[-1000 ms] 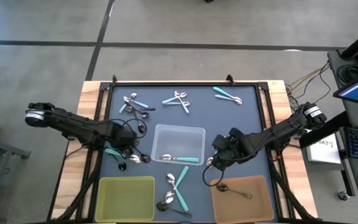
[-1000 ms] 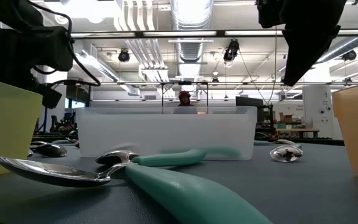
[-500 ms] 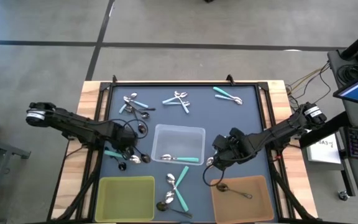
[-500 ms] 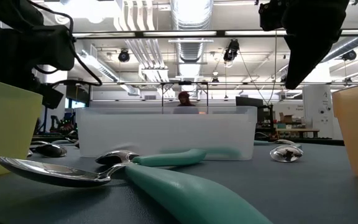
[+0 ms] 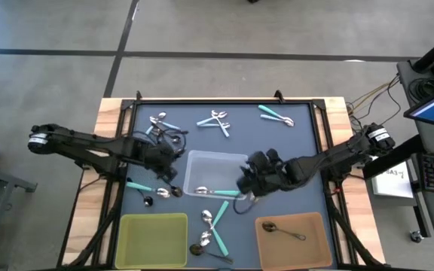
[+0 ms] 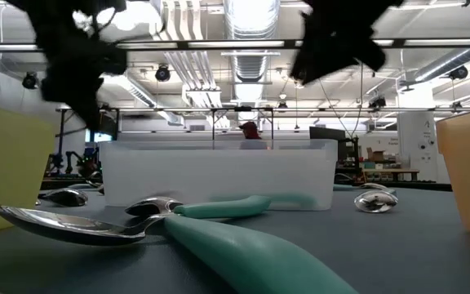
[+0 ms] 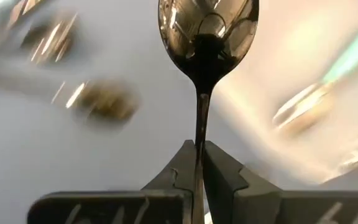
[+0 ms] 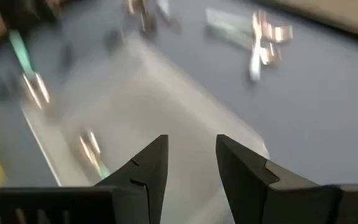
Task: Sort silverware by color (type)
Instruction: Put the black spoon into the orange bin, then put the green spoon into the transparent bin
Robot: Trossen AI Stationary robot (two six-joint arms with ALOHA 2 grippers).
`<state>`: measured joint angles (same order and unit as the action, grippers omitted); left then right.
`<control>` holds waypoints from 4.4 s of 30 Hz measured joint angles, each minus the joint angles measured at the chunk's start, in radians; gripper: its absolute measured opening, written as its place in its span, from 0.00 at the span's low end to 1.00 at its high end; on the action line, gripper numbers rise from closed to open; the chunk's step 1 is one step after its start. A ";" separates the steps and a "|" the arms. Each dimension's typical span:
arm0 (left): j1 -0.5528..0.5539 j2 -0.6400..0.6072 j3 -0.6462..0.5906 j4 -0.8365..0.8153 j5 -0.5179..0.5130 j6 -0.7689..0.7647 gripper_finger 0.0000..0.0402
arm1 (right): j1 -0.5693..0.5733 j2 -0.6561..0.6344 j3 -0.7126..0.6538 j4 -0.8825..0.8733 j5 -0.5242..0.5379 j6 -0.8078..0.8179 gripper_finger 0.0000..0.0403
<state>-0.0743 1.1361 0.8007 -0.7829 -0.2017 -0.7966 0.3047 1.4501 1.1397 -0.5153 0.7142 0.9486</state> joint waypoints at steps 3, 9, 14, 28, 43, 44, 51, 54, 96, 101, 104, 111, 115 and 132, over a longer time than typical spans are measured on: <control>-0.001 0.022 0.060 0.114 -0.010 0.035 0.00 | -0.049 0.007 0.000 0.213 0.019 -0.049 0.32; -0.004 0.081 0.162 0.344 -0.048 0.104 0.00 | -0.098 0.020 0.000 0.493 0.012 -0.127 0.32; -0.004 0.135 0.228 0.475 -0.077 0.139 0.00 | -0.105 0.025 0.000 0.569 0.009 -0.137 0.32; 0.020 0.277 0.384 0.533 -0.134 0.228 0.00 | -0.104 0.025 0.000 0.586 -0.133 -0.123 0.32; 0.023 0.352 0.510 0.508 -0.122 0.265 0.00 | -0.105 0.025 0.000 0.550 -0.139 -0.127 0.32; 0.023 0.351 0.508 0.505 -0.122 0.264 0.00 | -0.105 0.025 0.000 0.551 -0.138 -0.128 0.31; 0.023 0.347 0.501 0.502 -0.121 0.253 0.00 | -0.109 0.025 0.000 0.549 -0.137 -0.139 0.18; 0.023 0.346 0.500 0.500 -0.122 0.248 0.00 | -0.111 0.025 0.000 0.547 -0.137 -0.149 0.08; 0.011 0.155 0.498 -0.086 -0.069 0.306 0.05 | 0.087 -0.144 0.001 -0.135 -0.710 0.079 0.02; 0.010 0.113 0.498 -0.129 -0.069 0.283 0.05 | 0.252 -0.083 0.001 -0.159 -0.806 0.176 0.02; 0.010 0.087 0.498 -0.136 -0.069 0.282 0.05 | 0.333 -0.049 0.001 -0.164 -0.856 0.212 0.02; 0.008 0.070 0.498 -0.279 0.106 0.306 0.05 | 0.463 0.043 0.001 -0.185 -0.880 0.311 0.02; -0.019 0.087 0.497 -0.453 0.148 0.294 0.05 | 0.500 0.095 0.001 -0.190 -0.916 0.381 0.07; -0.232 0.077 0.162 -0.452 0.189 0.173 0.21 | 0.511 0.111 0.001 -0.250 -0.976 0.389 0.37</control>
<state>-0.3059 1.2129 0.9630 -1.2350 -0.0131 -0.6233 0.8154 1.5608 1.1404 -0.7650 -0.2623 1.3372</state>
